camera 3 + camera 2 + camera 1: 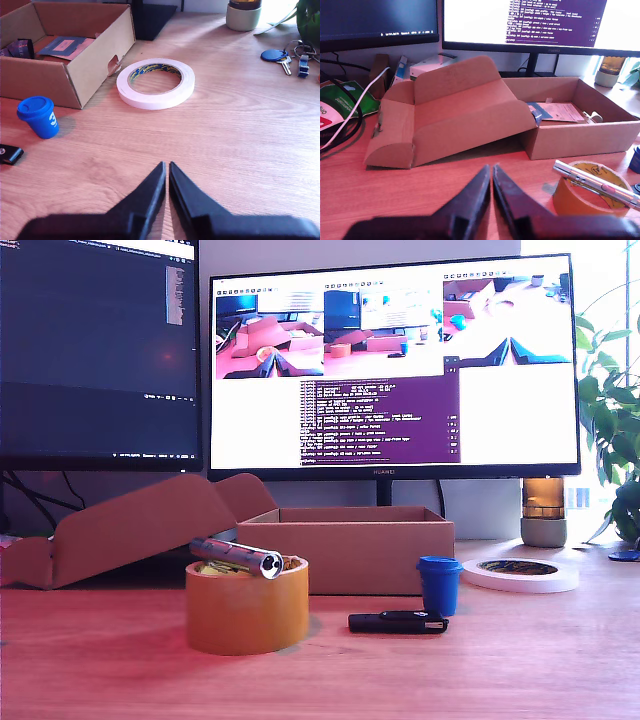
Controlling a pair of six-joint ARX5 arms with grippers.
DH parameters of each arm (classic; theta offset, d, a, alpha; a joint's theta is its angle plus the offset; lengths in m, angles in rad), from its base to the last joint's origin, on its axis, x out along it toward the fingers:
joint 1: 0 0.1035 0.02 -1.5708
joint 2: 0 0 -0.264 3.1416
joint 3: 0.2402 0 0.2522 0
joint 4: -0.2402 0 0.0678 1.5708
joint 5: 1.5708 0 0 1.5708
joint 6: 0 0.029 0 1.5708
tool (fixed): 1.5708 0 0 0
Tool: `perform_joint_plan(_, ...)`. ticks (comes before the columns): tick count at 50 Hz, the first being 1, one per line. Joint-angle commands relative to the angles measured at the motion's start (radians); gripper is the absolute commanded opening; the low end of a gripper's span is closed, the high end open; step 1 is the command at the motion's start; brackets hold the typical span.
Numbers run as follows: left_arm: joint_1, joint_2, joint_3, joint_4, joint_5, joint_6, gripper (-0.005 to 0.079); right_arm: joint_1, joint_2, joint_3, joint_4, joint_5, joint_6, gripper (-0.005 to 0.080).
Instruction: Pick up the laser pointer and place it inside the cardboard box
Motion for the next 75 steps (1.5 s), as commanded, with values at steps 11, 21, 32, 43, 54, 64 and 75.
perform_joint_plan(11,0.003,-0.021,-0.020,-0.087,-0.021,-0.003,-0.0021,-0.002,0.002,-0.014,0.170,-0.013,0.004,-0.0011)
perform_joint_plan(21,-0.002,-0.021,-0.019,0.030,0.099,-0.055,-0.0021,0.000,0.002,-0.014,0.181,-0.102,0.010,-0.0011)
perform_joint_plan(32,-0.036,-0.018,-0.008,0.122,0.254,-0.043,-0.0021,0.038,0.002,-0.013,0.207,-0.356,0.099,-0.0011)
perform_joint_plan(43,-0.089,0.044,0.077,0.103,0.304,0.036,-0.0021,0.101,0.002,-0.013,0.208,-0.513,0.166,-0.0011)
perform_joint_plan(54,-0.121,0.191,0.219,0.004,0.338,0.289,-0.0012,0.154,0.002,-0.013,0.208,-0.555,0.160,-0.0011)
perform_joint_plan(64,-0.161,0.331,0.299,-0.022,0.365,0.776,0.0031,0.158,0.002,-0.013,0.208,-0.555,0.158,-0.0011)
perform_joint_plan(75,-0.233,0.550,0.415,-0.092,0.359,1.026,0.0041,0.158,0.002,-0.013,0.207,-0.555,0.158,-0.0011)
